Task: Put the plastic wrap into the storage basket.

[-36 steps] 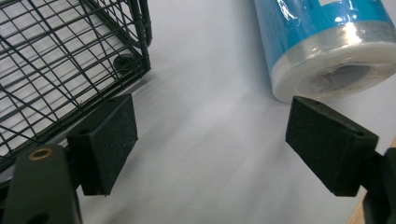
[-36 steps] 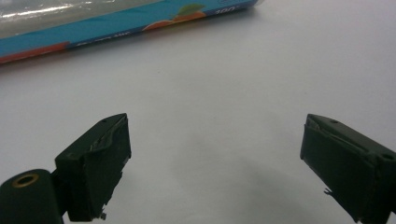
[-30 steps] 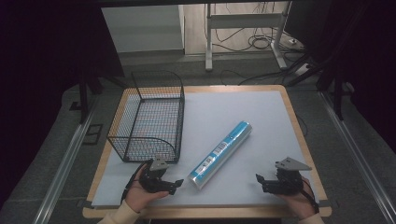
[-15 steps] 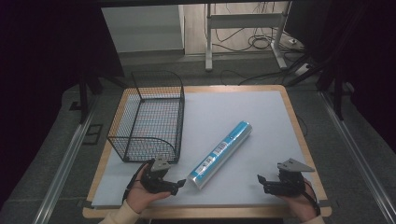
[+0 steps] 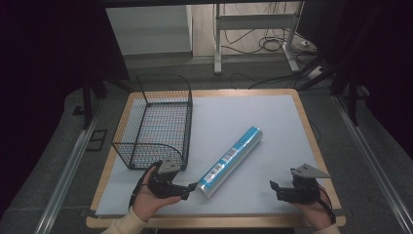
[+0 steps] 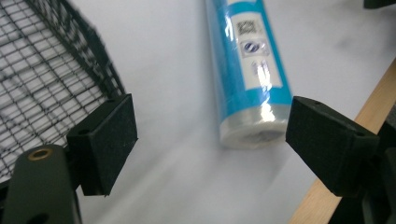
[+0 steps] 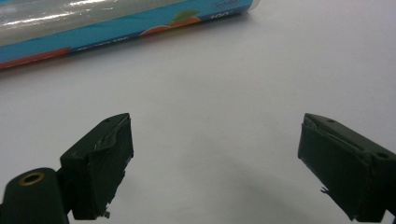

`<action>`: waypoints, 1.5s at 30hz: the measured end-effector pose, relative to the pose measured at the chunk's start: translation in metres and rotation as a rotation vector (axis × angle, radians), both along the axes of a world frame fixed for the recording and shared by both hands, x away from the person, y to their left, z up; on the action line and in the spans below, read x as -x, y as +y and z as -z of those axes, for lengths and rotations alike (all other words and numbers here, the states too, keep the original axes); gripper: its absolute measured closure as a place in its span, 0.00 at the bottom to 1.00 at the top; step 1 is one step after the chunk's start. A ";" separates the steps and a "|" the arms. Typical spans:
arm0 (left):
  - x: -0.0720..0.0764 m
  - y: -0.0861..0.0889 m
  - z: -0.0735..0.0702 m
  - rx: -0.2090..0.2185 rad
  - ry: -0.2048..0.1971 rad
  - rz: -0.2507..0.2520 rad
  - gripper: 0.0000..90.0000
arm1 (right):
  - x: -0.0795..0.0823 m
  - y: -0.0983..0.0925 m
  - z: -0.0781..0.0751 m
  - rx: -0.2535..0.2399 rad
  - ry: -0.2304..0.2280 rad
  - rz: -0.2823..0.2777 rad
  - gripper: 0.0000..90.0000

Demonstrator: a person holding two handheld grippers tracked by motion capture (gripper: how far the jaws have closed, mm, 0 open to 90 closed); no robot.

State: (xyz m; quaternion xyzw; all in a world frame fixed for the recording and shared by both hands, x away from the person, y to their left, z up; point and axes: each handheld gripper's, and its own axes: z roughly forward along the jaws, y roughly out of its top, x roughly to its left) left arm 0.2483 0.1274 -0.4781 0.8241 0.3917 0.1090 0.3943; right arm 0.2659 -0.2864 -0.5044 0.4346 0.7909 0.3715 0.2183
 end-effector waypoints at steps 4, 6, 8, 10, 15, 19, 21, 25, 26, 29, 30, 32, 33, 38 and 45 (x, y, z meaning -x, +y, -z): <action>-0.002 -0.006 -0.006 -0.007 -0.003 0.009 0.18 | 0.000 0.000 0.000 0.001 0.001 -0.002 0.12; -0.004 -0.009 -0.008 -0.004 -0.003 0.010 0.18 | 0.000 -0.001 0.001 0.006 0.001 -0.001 0.12; -0.006 -0.013 -0.011 -0.005 0.003 0.017 0.18 | 0.001 -0.002 0.001 0.003 0.001 0.003 0.12; -0.009 -0.017 -0.013 -0.008 0.007 0.022 0.18 | 0.000 -0.002 0.000 0.001 0.002 0.005 0.12; -0.014 -0.026 -0.018 -0.008 0.006 0.020 0.18 | -0.001 -0.002 0.001 0.003 0.001 0.005 0.12; -0.018 -0.033 -0.018 -0.022 0.003 0.020 0.18 | 0.000 -0.001 0.000 0.005 0.000 0.002 0.12; -0.020 -0.035 -0.018 -0.019 0.010 0.014 0.18 | 0.000 -0.001 0.000 0.004 -0.001 0.002 0.12; -0.024 -0.037 -0.020 -0.015 0.018 0.007 0.18 | 0.000 -0.001 -0.002 0.002 -0.008 0.002 0.12; -0.025 -0.037 -0.020 -0.017 0.017 0.008 0.18 | 0.000 -0.001 -0.002 0.003 -0.008 0.002 0.12; -0.026 -0.039 -0.021 -0.021 0.018 0.011 0.18 | -0.001 0.000 -0.002 0.005 -0.006 0.001 0.12; -0.027 -0.039 -0.022 -0.024 0.020 0.012 0.18 | -0.001 0.000 -0.002 0.005 -0.006 0.001 0.12; -0.028 -0.041 -0.022 -0.034 0.021 0.015 0.18 | -0.002 0.000 -0.002 0.003 -0.006 0.000 0.12; -0.028 -0.042 -0.022 -0.039 0.018 0.016 0.18 | -0.002 0.000 -0.002 0.004 -0.006 0.000 0.12; -0.028 -0.050 -0.021 -0.064 0.015 0.025 0.18 | -0.003 0.001 -0.002 0.006 -0.003 -0.003 0.12; -0.034 -0.060 -0.027 -0.076 0.011 0.042 0.18 | -0.004 0.003 -0.001 0.011 -0.001 -0.017 0.12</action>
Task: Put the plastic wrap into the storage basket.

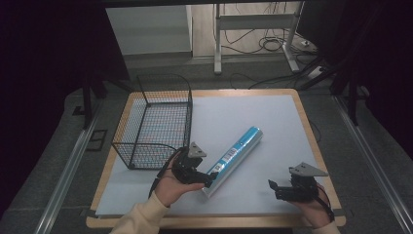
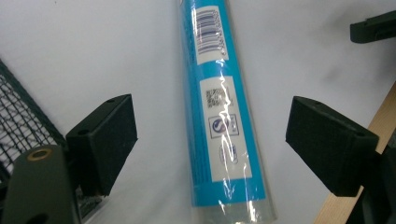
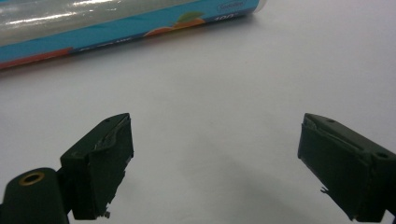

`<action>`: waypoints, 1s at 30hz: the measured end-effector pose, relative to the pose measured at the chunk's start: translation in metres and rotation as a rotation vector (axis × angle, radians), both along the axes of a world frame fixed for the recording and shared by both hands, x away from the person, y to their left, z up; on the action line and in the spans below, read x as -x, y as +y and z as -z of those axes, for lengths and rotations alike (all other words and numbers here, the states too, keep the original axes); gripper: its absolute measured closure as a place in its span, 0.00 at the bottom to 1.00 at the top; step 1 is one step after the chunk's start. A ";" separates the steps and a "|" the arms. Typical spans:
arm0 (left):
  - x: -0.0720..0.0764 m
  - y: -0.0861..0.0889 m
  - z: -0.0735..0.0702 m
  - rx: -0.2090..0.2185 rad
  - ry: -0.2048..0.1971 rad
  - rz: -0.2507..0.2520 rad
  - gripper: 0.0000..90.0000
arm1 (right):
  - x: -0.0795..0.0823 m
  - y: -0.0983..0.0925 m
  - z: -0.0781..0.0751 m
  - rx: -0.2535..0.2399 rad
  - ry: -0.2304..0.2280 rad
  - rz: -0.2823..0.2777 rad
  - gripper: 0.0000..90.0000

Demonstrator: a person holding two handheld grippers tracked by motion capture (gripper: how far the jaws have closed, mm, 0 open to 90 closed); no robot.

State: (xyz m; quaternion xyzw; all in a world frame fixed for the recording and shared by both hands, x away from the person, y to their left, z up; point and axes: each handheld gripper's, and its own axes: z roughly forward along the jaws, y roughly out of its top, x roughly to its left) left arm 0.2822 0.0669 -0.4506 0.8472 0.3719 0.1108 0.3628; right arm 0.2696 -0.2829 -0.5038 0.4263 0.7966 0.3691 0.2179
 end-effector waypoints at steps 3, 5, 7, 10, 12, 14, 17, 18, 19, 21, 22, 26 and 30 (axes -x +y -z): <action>-0.003 -0.003 -0.002 0.003 -0.005 0.003 0.18 | 0.001 0.000 0.000 0.000 0.003 0.002 0.12; -0.005 -0.005 -0.004 -0.001 -0.002 0.006 0.18 | 0.002 -0.001 0.000 0.004 0.000 0.002 0.12; -0.008 -0.007 -0.006 -0.007 0.001 0.011 0.18 | 0.002 -0.002 0.000 0.003 -0.001 0.006 0.12; -0.012 -0.010 -0.007 -0.015 0.011 0.020 0.17 | 0.002 -0.002 0.000 0.005 -0.002 0.009 0.12; -0.013 -0.010 -0.007 -0.015 0.013 0.022 0.17 | 0.002 -0.002 0.000 0.005 0.000 0.008 0.12; -0.015 -0.013 -0.007 -0.019 0.021 0.023 0.17 | 0.002 -0.002 0.000 0.006 0.005 0.015 0.12; -0.017 -0.016 -0.007 -0.022 0.020 0.025 0.17 | 0.002 -0.002 0.000 0.003 0.004 0.016 0.12; -0.018 -0.018 -0.008 -0.021 0.018 0.024 0.17 | 0.002 -0.002 0.000 0.001 0.002 0.016 0.12; -0.019 -0.019 -0.008 -0.023 0.017 0.026 0.17 | 0.002 -0.002 0.000 0.001 0.002 0.016 0.12; -0.022 -0.023 -0.009 -0.027 0.016 0.027 0.17 | 0.002 -0.002 0.000 -0.002 0.003 0.017 0.12; -0.023 -0.025 -0.009 -0.030 0.017 0.029 0.17 | 0.002 -0.002 0.000 -0.004 -0.003 0.019 0.13; -0.029 -0.034 -0.008 -0.038 0.031 0.039 0.17 | 0.003 -0.003 -0.002 -0.003 -0.022 0.027 0.13; -0.033 -0.044 -0.005 -0.046 0.047 0.048 0.17 | 0.003 -0.004 -0.002 -0.002 -0.020 0.027 0.13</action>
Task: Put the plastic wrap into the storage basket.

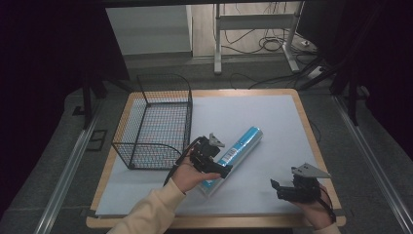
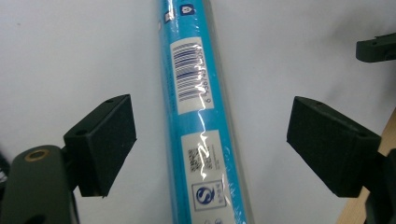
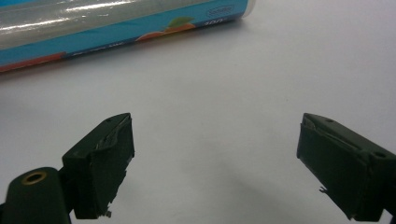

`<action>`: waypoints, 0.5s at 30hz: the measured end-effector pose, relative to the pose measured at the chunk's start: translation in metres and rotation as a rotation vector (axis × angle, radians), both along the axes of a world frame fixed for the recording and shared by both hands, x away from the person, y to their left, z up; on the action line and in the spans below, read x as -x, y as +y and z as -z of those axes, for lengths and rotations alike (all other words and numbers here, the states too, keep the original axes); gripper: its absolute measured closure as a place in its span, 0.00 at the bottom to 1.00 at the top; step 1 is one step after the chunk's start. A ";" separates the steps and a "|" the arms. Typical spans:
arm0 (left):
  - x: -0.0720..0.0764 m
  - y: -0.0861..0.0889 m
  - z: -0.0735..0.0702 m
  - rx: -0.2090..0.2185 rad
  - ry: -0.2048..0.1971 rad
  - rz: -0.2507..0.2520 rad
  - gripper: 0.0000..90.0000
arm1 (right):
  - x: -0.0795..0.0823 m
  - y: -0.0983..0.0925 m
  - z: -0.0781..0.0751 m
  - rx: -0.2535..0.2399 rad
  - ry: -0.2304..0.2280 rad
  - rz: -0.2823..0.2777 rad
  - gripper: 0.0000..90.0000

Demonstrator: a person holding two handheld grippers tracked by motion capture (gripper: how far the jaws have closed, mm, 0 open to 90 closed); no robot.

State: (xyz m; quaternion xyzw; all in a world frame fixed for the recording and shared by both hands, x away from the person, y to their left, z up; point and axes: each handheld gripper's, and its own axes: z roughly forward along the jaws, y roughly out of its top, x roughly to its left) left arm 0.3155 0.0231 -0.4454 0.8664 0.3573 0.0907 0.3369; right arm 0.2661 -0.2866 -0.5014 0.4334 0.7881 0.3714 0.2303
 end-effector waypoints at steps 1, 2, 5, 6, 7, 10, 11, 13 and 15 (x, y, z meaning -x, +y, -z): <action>-0.001 -0.002 0.000 -0.001 0.001 -0.003 0.17 | 0.000 0.000 0.000 0.000 0.000 -0.001 0.13; -0.003 -0.003 0.000 -0.008 0.004 -0.001 0.17 | 0.000 0.000 0.000 0.000 0.000 -0.002 0.13; -0.008 -0.009 0.001 -0.019 0.005 -0.003 0.17 | 0.000 0.001 0.000 0.001 0.002 -0.008 0.13; -0.008 -0.009 0.001 -0.019 0.005 -0.003 0.17 | 0.000 0.001 0.000 0.002 0.002 -0.007 0.13; -0.010 -0.011 0.001 -0.024 0.008 -0.004 0.17 | 0.000 0.001 0.000 0.003 0.002 -0.005 0.13; -0.015 -0.016 0.002 -0.040 0.015 0.002 0.17 | 0.000 0.001 0.001 0.000 0.003 -0.005 0.13; -0.015 -0.016 0.002 -0.040 0.015 0.002 0.17 | 0.000 0.001 0.001 0.000 0.003 -0.005 0.13; -0.018 -0.020 0.004 -0.049 0.026 0.003 0.17 | 0.000 0.001 0.001 0.001 0.003 -0.007 0.13; -0.021 -0.023 0.006 -0.052 0.031 -0.001 0.16 | 0.000 0.001 0.001 0.001 0.003 -0.008 0.13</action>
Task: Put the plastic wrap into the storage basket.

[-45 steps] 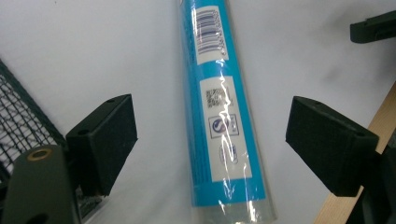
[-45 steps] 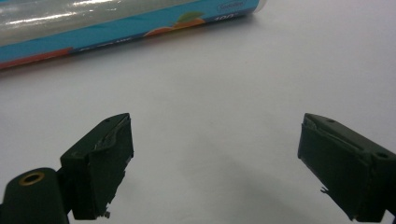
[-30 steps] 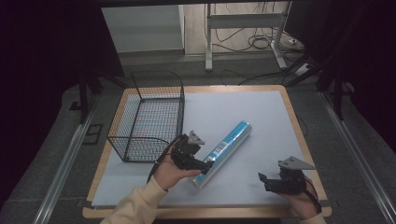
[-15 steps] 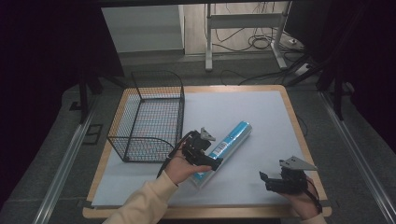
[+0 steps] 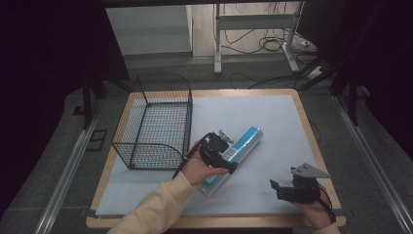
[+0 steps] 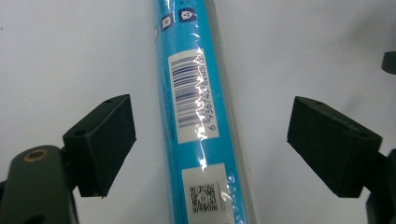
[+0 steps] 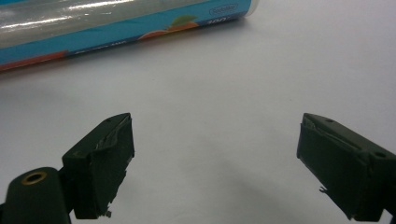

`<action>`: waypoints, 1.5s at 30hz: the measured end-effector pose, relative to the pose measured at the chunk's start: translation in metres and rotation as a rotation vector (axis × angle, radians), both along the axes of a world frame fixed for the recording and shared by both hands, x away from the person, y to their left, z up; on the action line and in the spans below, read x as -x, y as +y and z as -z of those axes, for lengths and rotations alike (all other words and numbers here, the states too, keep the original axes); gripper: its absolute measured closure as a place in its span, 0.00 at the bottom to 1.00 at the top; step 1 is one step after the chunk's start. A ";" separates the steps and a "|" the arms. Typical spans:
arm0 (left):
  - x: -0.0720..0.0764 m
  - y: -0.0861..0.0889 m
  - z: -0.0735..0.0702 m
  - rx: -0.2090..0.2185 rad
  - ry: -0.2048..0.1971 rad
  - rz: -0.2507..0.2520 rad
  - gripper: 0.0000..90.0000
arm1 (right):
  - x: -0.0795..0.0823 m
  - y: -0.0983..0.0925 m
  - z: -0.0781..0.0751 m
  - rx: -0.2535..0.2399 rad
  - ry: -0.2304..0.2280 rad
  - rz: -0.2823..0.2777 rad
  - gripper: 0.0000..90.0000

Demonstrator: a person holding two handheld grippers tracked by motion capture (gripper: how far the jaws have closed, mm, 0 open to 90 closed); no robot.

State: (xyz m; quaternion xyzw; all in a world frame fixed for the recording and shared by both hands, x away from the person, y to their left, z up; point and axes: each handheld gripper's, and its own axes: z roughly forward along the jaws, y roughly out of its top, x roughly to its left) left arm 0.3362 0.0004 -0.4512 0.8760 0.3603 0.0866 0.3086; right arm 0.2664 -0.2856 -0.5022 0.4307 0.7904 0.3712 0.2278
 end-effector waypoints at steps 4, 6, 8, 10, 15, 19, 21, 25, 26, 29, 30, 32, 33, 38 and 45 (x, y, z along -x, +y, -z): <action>-0.006 -0.006 0.003 -0.010 0.009 -0.002 0.17 | 0.000 0.000 0.000 0.000 0.001 0.002 0.13; -0.009 -0.008 0.005 -0.019 0.020 0.001 0.17 | 0.000 0.000 0.001 0.002 0.002 0.001 0.13; -0.012 -0.011 0.008 -0.023 0.020 -0.003 0.17 | 0.000 0.000 0.001 0.001 0.002 0.001 0.13; -0.014 -0.012 0.008 -0.021 0.022 -0.009 0.17 | 0.000 0.000 0.001 0.001 0.002 0.001 0.13; -0.020 -0.018 0.011 -0.035 0.033 -0.009 0.17 | -0.001 0.000 0.001 0.002 0.004 0.002 0.13; -0.026 -0.024 0.014 -0.056 0.041 -0.010 0.17 | 0.000 0.000 0.001 0.003 0.003 0.002 0.13; -0.027 -0.027 0.016 -0.052 0.039 -0.019 0.17 | -0.001 -0.001 0.001 0.005 0.003 0.002 0.13; -0.032 -0.036 0.020 -0.068 0.049 -0.017 0.18 | -0.001 0.000 0.002 0.008 0.005 0.001 0.13; -0.033 -0.037 0.021 -0.071 0.053 -0.019 0.18 | -0.001 0.000 0.002 0.008 0.005 0.001 0.13; -0.038 -0.043 0.025 -0.088 0.069 -0.021 0.18 | -0.001 0.000 0.002 0.011 0.005 0.001 0.13; -0.039 -0.044 0.026 -0.095 0.077 -0.016 0.19 | -0.001 0.000 0.002 0.013 0.004 -0.001 0.13; -0.041 -0.046 0.029 -0.101 0.092 -0.023 0.19 | -0.001 0.000 0.002 0.016 0.009 -0.004 0.13; -0.044 -0.047 0.032 -0.118 0.107 -0.021 0.19 | 0.000 0.000 0.002 0.019 0.009 -0.005 0.13; -0.047 -0.048 0.040 -0.154 0.125 -0.036 0.22 | 0.000 0.000 0.002 0.018 0.009 -0.005 0.13; -0.054 -0.050 0.052 -0.208 0.195 -0.041 0.24 | -0.001 0.000 0.002 0.017 0.012 -0.012 0.13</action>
